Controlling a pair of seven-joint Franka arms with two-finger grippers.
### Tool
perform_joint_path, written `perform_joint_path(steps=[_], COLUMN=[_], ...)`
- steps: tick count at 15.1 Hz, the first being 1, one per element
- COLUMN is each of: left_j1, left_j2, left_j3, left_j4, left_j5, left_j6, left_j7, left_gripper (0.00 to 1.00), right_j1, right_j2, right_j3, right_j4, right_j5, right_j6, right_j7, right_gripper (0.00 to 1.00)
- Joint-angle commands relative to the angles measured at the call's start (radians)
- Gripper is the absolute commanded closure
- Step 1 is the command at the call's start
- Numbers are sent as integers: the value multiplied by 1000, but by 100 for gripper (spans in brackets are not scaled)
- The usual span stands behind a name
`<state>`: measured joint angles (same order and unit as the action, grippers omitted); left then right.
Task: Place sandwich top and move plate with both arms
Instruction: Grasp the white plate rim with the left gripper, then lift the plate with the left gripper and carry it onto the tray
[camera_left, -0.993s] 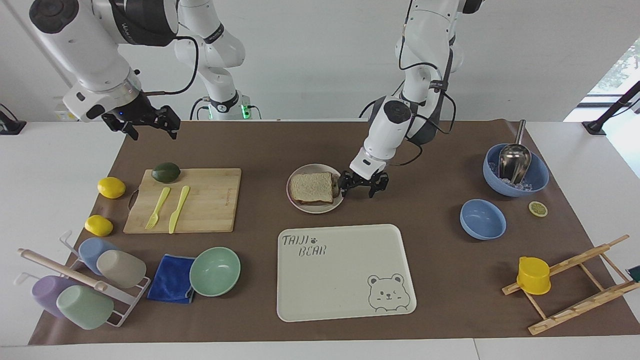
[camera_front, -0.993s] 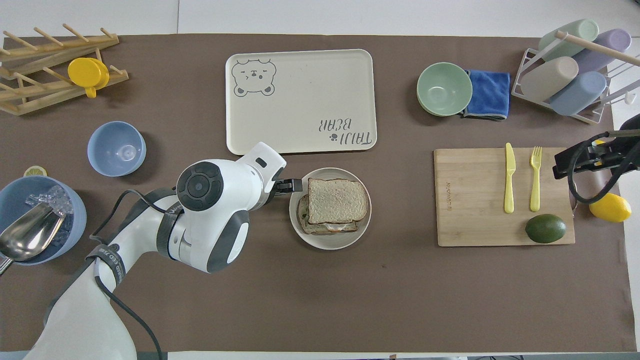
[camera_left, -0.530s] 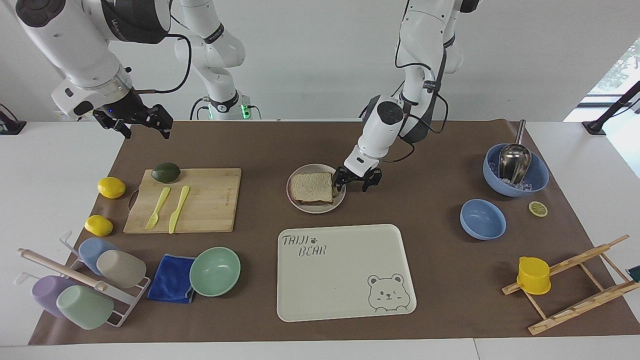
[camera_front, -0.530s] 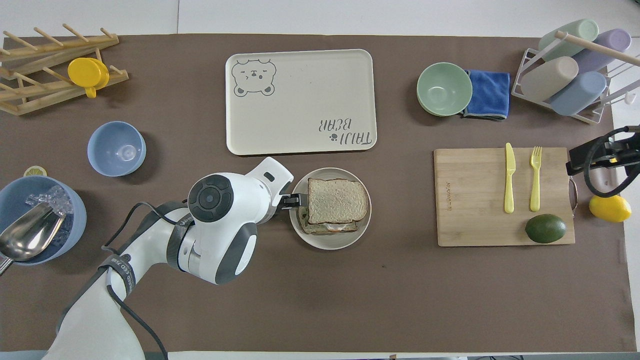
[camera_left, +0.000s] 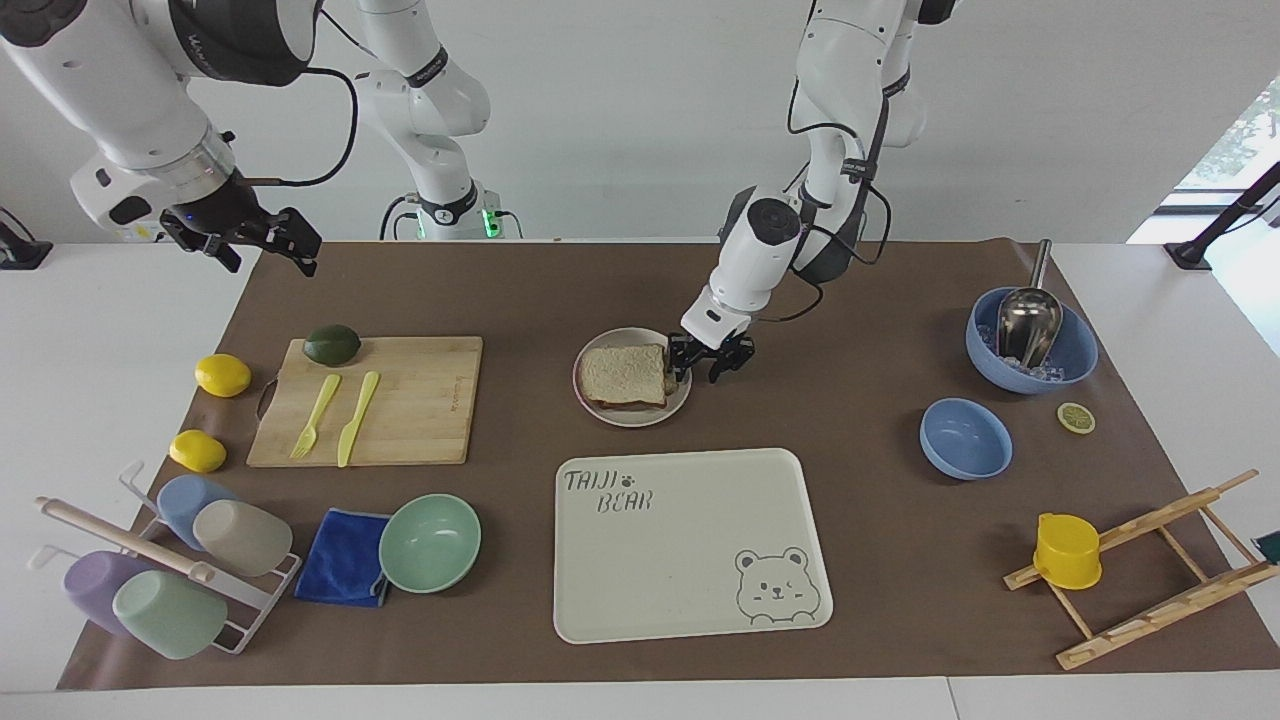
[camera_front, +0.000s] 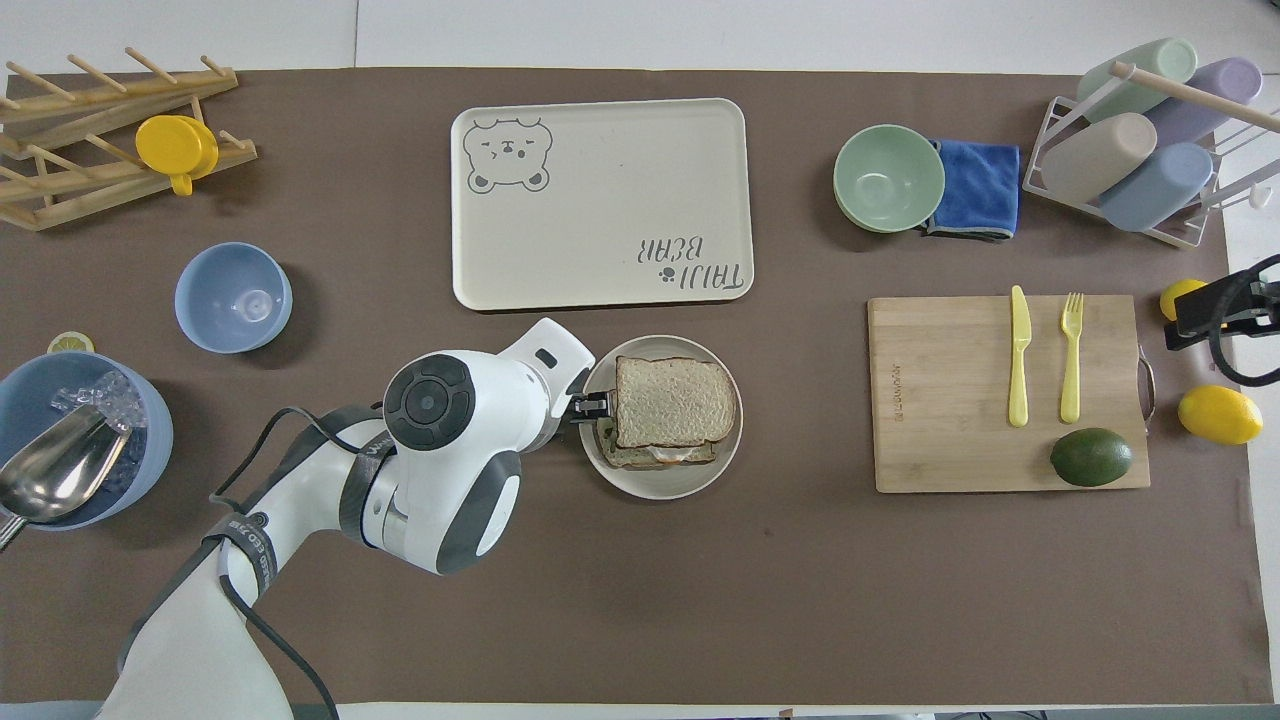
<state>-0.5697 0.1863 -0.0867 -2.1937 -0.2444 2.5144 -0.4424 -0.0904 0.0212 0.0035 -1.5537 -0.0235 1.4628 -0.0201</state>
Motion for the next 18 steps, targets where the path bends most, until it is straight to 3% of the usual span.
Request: perform_joint_path(steps=[1,5,6,14,18], left_j1=[-15,-15,-15,-2,40], left_j2=[-31,-30,-31,-30,-76], left_j3=[12,12,12,13,13], left_j4=[-35,-35,-35,-26,9], left_j5=[-18,-18,-18,-47,-82], left_j6=[17,15,14,0,-58], left_j7=[-5,-7,-7,-10,-2], left_gripper=[76,98,100,100,100], right_j1=[23,-6,-9,-5,-5], right_j2=[-14,-18,-21,-21,-23], right_j3=[-8,-8,-8,-7,-7], right_j4=[-6,-11,-17,-17,-17], right_j5=[7,17,17,17,17], right_j6=[19,11,8,8,10], right_j7=[12,14,12,12,12], right_gripper=[0,0,0,0,0])
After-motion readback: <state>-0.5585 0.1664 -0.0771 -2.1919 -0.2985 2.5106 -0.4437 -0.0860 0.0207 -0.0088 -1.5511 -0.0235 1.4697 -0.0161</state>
